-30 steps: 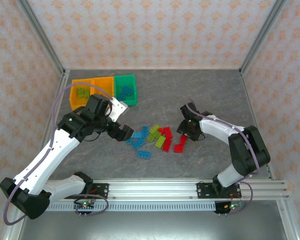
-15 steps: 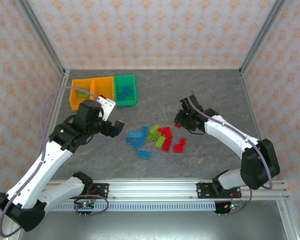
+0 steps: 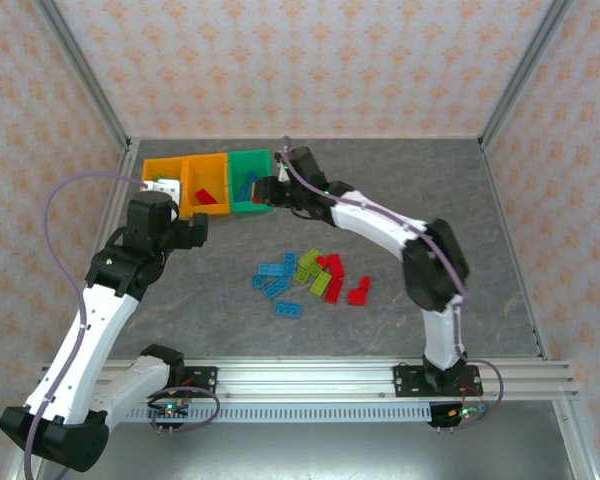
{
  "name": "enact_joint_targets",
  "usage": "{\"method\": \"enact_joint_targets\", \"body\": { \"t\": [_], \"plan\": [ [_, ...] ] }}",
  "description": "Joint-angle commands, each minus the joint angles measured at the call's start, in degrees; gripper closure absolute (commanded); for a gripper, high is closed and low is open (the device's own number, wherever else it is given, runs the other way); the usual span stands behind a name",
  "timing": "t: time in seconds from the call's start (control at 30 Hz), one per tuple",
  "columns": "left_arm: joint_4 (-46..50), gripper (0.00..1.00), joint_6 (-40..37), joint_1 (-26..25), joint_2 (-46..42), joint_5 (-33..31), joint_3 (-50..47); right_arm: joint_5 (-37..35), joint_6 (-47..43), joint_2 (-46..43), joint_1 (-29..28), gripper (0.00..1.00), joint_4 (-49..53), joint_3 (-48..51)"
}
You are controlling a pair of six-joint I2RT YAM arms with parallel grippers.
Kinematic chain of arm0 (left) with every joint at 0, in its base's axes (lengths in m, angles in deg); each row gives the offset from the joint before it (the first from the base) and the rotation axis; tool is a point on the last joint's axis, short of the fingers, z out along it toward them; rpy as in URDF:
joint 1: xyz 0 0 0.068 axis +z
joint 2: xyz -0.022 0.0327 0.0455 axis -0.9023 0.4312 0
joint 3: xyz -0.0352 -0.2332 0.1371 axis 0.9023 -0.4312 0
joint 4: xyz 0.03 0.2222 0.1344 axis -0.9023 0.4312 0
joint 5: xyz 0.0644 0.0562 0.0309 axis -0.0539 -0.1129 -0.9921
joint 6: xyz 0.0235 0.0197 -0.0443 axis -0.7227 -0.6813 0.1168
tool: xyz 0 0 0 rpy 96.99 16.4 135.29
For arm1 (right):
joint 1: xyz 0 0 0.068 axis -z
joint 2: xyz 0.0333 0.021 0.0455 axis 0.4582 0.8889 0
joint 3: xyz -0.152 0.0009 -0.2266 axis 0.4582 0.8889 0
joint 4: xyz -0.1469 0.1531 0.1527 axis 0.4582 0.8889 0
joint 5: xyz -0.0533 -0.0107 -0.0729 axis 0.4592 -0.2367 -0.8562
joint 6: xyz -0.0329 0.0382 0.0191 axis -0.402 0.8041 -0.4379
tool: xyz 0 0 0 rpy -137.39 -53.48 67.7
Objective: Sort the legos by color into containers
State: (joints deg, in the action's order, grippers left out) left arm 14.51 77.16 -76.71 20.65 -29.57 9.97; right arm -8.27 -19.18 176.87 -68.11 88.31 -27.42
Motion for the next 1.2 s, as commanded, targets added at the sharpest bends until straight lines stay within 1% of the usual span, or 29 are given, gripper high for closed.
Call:
{"method": "enact_joint_targets", "body": {
  "t": [0.0,0.13,0.27,0.33,0.4,0.47,0.57,0.6,0.67,0.77,0.9,0.97,1.0,1.07,1.17],
  "plan": [
    [-1.6,0.01,-0.46,0.56,-0.78,-4.14,-1.2,1.2,-3.71,9.44,-0.38,0.66,-3.15,-13.31],
    [-2.03,0.01,-0.92,0.56,-0.71,-5.16,-1.61,3.11,-5.3,23.24,-0.56,0.66,2.12,-33.6],
    [-2.22,0.01,-1.01,0.71,-0.11,-4.56,-1.61,4.62,-2.8,36.21,-0.98,0.65,3.66,-52.8],
    [-2.26,0.01,-1.0,0.77,0.17,-4.41,-1.53,2.77,-1.7,41.12,-1.47,0.65,3.11,-59.48],
    [-2.25,0.01,-1.0,0.82,0.26,-4.25,-1.56,1.07,-0.75,42.88,-1.8,0.63,1.06,-60.79],
    [-2.21,0.01,-1.04,0.91,0.26,-4.34,-1.59,-0.54,-0.54,42.84,-2.03,0.54,-0.6,-59.82],
    [-2.26,0.01,-1.06,0.97,0.01,-4.59,-1.68,-0.68,-1.58,42.33,-2.31,0.38,-0.02,-60.05],
    [-2.39,0.01,-1.08,1.04,0.0,-4.32,-1.69,-0.48,-2.18,41.72,-2.31,0.35,0.79,-59.96],
    [-2.5,0.01,-1.08,1.18,0.09,-3.92,-1.65,-0.09,-2.73,40.25,-2.39,0.32,2.01,-59.4],
    [-2.3,0.01,-1.08,1.13,0.24,-3.89,-1.69,1.43,-3.05,36.15,-2.23,0.32,4.8,-57.54],
    [-2.17,0.01,-1.04,1.14,0.4,-4.19,-1.78,4.19,-4.77,25.89,-1.79,0.3,14.69,-52.06],
    [-1.89,0.01,-0.65,1.16,0.61,-3.89,-1.77,3.64,-7.41,18.53,-1.61,0.29,20.23,-45.42],
    [-1.8,0.01,-0.63,1.16,0.77,-3.39,-1.78,2.3,-8.82,13.85,-1.61,0.28,22.44,-40.27],
    [-1.59,0.01,-0.51,1.13,1.2,-2.09,-1.57,-1.03,-10.8,4.47,-1.61,0.27,23.72,-28.47],
    [-0.89,0.01,-0.63,1.15,2.86,1.22,-0.88,-4.96,-12.36,-10.56,-1.39,0.24,22.38,-9.59]
  ]
}}
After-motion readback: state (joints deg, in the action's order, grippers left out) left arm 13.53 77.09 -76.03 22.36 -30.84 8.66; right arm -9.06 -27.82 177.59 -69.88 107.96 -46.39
